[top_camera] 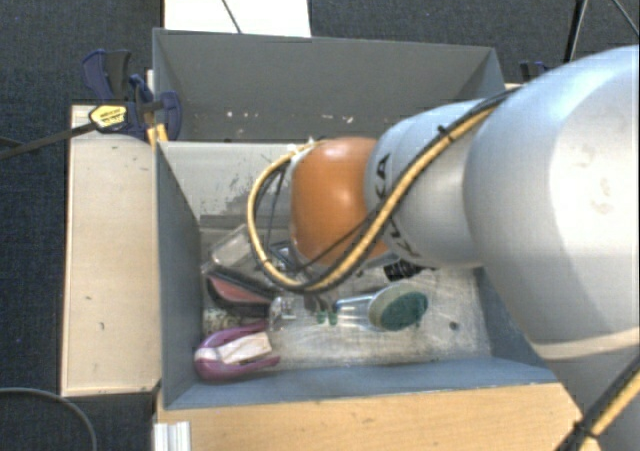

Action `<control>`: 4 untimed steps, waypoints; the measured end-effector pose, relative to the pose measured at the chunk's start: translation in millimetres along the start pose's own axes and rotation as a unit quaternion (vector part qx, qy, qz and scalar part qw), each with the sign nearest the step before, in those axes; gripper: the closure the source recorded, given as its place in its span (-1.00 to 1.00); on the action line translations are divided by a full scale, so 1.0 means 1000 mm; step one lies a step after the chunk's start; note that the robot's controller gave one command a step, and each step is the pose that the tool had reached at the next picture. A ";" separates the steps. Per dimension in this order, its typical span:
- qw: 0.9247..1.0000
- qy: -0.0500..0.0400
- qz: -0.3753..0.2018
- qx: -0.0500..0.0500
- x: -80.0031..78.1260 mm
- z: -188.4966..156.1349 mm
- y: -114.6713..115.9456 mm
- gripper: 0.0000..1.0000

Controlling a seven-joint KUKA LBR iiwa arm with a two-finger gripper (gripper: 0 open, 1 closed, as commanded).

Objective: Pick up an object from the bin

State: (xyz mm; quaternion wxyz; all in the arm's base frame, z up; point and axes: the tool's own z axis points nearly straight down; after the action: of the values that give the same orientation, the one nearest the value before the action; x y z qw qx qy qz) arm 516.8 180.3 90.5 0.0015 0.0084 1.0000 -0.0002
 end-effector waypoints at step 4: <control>0.998 0.005 0.056 0.000 0.009 -0.001 0.036 1.00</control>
Offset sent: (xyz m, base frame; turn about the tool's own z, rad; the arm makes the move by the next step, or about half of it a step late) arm -0.0003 0.0047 0.0593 0.0007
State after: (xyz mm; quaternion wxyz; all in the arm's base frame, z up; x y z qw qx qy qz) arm 508.1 216.5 91.5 -0.0035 0.0640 0.9979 0.0001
